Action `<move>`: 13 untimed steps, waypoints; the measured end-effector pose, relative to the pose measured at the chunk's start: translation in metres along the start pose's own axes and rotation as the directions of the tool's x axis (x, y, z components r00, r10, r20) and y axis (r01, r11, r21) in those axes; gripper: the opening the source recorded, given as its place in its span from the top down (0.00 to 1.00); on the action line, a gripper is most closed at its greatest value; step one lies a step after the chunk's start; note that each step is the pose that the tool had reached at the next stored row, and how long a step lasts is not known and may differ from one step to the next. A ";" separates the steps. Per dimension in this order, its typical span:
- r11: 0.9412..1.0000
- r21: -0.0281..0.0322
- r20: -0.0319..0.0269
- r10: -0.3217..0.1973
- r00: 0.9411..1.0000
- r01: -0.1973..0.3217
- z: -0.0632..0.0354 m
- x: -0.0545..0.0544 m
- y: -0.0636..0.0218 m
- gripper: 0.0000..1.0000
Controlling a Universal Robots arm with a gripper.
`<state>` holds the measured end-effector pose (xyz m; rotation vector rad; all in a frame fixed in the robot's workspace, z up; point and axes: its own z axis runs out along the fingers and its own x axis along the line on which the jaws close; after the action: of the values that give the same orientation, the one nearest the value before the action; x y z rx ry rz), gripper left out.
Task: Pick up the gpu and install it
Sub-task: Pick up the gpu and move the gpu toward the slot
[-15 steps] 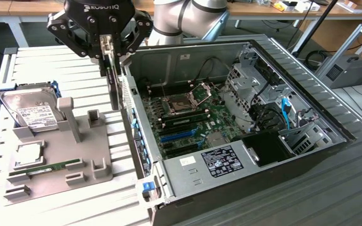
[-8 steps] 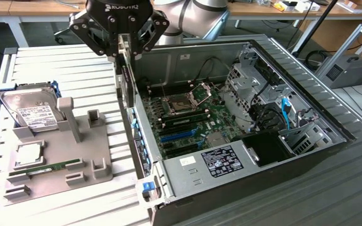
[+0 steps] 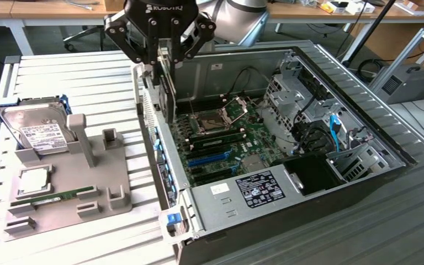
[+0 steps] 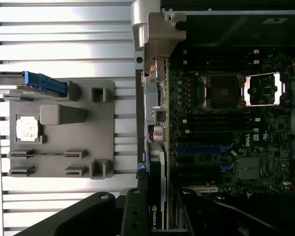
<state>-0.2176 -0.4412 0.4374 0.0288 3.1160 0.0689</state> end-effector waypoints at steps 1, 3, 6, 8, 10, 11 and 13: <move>1.000 0.000 0.000 0.000 1.000 0.000 0.0001 -0.002 0.0001 0.73; 1.000 0.000 0.000 0.000 1.000 0.000 0.0002 -0.008 0.0003 0.73; 1.000 0.000 0.000 0.000 1.000 0.000 0.0004 -0.016 0.0006 0.73; 1.000 0.000 0.000 0.000 1.000 0.000 0.0005 -0.020 0.0008 0.73; 1.000 0.000 0.000 0.000 1.000 0.000 0.0007 -0.026 0.0009 0.73; 1.000 0.000 0.000 0.000 1.000 0.000 0.0007 -0.029 0.0010 0.73; 1.000 0.000 0.000 0.000 1.000 0.000 0.0009 -0.035 0.0012 0.73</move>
<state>-0.1825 -0.4407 0.4374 0.0288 3.1160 0.0690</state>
